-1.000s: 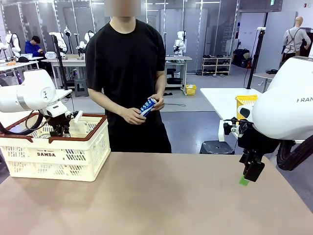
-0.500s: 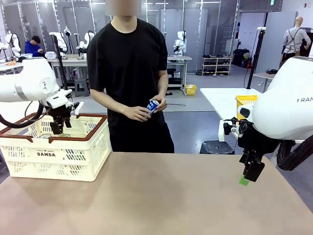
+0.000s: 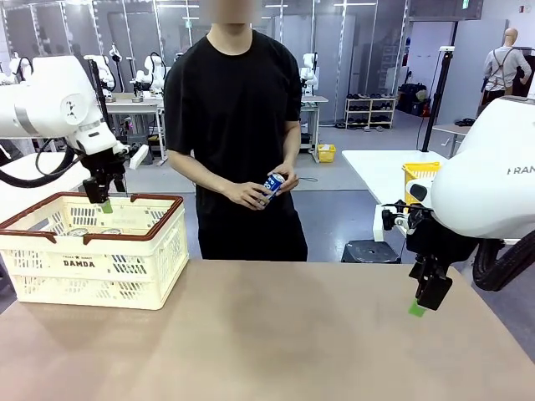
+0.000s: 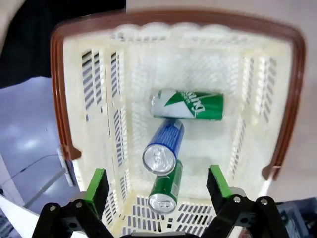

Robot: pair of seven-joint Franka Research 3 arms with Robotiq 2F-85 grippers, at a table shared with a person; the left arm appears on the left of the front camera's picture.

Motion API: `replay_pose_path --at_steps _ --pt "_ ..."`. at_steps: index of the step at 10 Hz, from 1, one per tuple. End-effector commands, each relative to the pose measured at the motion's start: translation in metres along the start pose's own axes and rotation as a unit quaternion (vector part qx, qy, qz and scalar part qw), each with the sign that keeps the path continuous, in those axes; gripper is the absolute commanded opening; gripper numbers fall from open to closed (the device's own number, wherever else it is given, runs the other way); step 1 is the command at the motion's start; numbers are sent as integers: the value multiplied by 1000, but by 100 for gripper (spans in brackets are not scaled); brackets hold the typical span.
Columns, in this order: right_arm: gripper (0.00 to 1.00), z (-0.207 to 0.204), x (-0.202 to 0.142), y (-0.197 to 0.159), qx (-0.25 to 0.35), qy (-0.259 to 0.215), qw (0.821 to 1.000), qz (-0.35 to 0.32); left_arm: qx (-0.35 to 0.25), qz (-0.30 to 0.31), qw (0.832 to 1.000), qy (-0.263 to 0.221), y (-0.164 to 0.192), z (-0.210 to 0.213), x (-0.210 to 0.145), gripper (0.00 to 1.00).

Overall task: Place the drinks into the Shopping basket.
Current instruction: Pick up one drink and place it into the Shopping basket.

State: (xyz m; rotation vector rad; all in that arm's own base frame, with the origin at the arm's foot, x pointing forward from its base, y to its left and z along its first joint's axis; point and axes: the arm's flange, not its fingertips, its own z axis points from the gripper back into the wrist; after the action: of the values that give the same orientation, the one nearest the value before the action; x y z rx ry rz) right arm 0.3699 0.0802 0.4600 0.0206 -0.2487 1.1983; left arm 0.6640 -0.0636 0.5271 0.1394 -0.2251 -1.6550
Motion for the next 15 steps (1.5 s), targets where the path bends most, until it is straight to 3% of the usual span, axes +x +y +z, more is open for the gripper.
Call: replay_pose_path --at_steps 1,4,7,8,13,14,15 --pt "100 1 1 0 -1 4 1000 0 -5 -55 997 -50 -21 15 28 100" --pt "100 1 1 0 -1 4 1000 0 -12 -87 993 -83 -42 30 66 100" --pt "100 1 1 0 -1 4 1000 0 -42 -92 991 -83 -42 24 63 100" --pt "100 1 1 0 -1 4 1000 0 -12 -77 994 -72 -36 32 78 100" --pt "100 1 1 0 -1 4 1000 0 -18 -82 994 -71 -36 31 79 100" --pt "100 1 1 0 -1 4 1000 0 -31 -93 993 -66 -45 30 105 100" --pt "100 1 1 0 -1 4 1000 0 -19 -113 989 -90 -53 33 131 100"
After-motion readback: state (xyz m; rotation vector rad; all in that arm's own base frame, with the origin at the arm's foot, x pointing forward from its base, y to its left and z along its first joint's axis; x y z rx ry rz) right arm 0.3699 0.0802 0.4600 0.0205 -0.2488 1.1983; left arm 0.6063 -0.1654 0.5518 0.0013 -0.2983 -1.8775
